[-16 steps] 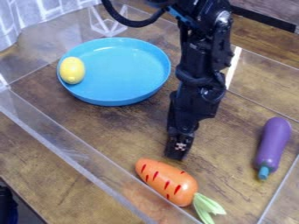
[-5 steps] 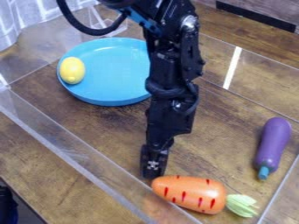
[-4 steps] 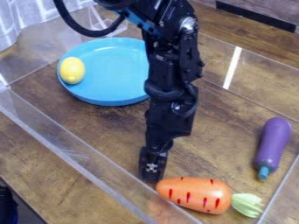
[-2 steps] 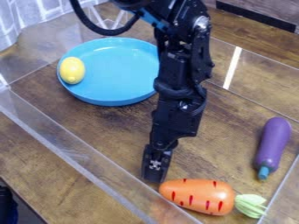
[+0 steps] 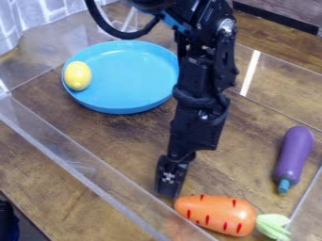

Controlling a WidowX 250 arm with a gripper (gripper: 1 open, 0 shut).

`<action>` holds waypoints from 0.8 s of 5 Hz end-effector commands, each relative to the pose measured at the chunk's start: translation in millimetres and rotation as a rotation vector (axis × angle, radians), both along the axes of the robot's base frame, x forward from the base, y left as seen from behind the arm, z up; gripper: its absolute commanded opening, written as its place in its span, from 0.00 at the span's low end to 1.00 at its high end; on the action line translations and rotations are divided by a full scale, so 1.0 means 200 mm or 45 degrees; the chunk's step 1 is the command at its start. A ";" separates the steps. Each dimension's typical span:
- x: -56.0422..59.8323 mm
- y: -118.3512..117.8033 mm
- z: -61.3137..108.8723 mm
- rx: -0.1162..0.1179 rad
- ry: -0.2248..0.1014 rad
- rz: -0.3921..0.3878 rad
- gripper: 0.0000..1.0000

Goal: Move the carrot to the right side

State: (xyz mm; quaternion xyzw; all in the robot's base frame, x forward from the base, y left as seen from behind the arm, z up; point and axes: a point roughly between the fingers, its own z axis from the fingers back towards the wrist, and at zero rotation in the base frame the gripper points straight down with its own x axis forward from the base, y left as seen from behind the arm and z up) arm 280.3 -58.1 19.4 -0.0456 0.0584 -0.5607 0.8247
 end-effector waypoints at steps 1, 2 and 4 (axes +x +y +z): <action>-0.02 -0.07 -0.01 0.002 0.010 -0.147 1.00; -0.04 -0.13 -0.02 0.000 0.011 -0.224 1.00; -0.09 -0.30 -0.02 -0.022 0.001 -0.356 1.00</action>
